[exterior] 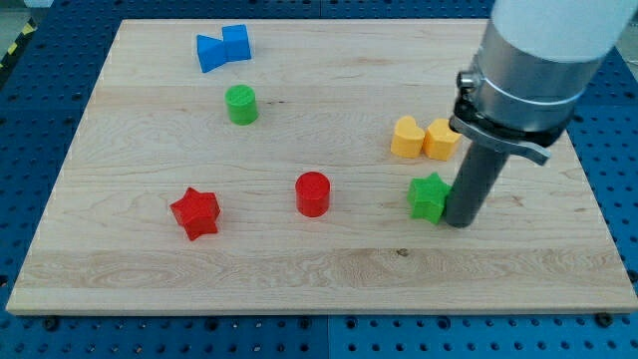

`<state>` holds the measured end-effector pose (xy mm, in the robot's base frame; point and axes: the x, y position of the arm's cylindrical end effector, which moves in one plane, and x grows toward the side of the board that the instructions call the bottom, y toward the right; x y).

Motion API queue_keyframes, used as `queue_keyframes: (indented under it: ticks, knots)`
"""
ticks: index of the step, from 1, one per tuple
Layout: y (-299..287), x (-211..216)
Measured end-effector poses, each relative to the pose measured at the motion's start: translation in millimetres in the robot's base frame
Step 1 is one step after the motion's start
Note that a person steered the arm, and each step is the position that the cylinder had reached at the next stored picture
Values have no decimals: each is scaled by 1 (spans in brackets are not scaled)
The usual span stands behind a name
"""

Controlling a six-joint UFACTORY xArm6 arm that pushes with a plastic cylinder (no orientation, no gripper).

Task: Slide the green star to the left

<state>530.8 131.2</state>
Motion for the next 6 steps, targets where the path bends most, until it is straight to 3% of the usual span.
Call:
queue_keyframes:
  ticks: [2,4,6]
  knots:
    - [-55,-11]
    - [-12,-24]
    - [-59,-53]
